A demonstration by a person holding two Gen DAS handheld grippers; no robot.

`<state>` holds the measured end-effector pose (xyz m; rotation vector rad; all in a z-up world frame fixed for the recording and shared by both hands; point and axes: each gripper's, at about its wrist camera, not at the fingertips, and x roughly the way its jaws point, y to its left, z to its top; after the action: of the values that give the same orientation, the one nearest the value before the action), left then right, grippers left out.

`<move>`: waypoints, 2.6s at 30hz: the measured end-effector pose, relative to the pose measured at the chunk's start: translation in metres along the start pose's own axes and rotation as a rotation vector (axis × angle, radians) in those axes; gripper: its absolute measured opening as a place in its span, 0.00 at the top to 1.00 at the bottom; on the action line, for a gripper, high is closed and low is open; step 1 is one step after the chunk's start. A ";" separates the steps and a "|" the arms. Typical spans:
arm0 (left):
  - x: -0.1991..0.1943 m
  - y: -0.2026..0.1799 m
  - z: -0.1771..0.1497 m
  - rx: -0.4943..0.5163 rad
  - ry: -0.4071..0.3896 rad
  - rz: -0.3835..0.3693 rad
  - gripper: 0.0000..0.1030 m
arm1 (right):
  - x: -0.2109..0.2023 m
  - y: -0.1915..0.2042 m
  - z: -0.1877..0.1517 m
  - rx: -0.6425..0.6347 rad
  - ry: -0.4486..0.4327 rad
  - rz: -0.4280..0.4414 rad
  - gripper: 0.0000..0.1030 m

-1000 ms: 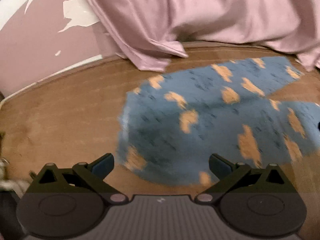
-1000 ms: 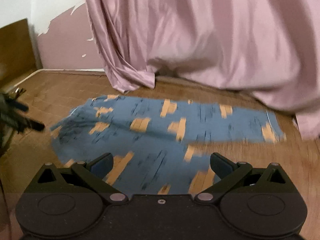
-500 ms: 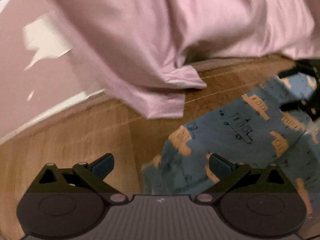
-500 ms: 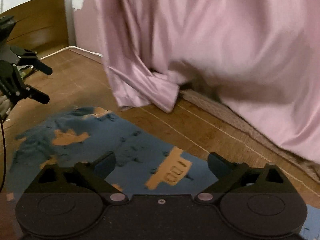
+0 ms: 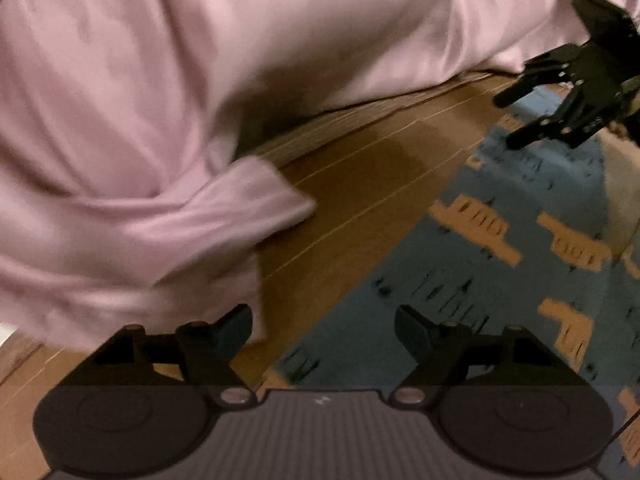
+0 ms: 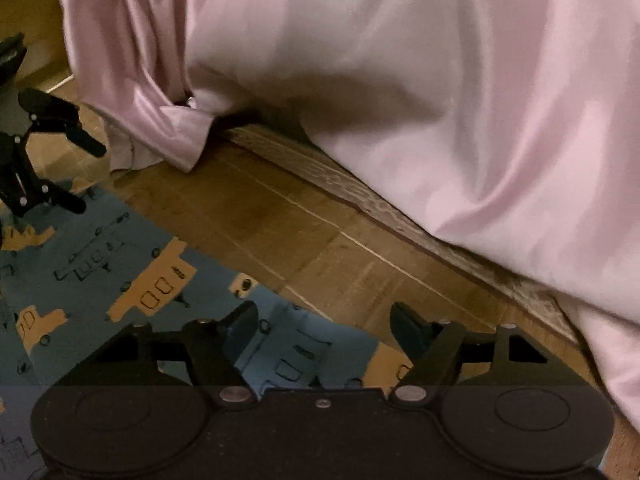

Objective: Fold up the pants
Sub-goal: 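Move both grippers to the pant leg hems and close on them, then lift the hems with both grippers and fold them over toward the waistband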

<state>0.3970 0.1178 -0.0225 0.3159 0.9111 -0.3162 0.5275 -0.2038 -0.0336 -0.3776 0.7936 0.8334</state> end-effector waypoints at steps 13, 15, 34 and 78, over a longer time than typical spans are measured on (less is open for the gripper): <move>0.045 -0.034 0.038 0.165 0.066 -0.129 0.62 | 0.014 -0.009 -0.007 -0.017 0.065 0.007 0.40; 0.044 -0.033 0.036 0.144 0.072 -0.148 0.78 | 0.014 -0.006 -0.007 -0.028 0.068 0.000 0.46; 0.055 -0.027 0.066 0.001 -0.015 0.195 0.96 | 0.032 0.018 0.039 -0.032 -0.066 -0.277 0.97; 0.003 0.073 -0.035 -0.169 0.142 0.072 0.98 | 0.094 0.047 0.078 -0.085 0.057 0.049 0.89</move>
<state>0.4030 0.1971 -0.0353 0.2165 1.0565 -0.1502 0.5667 -0.0804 -0.0534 -0.4609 0.8248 0.9071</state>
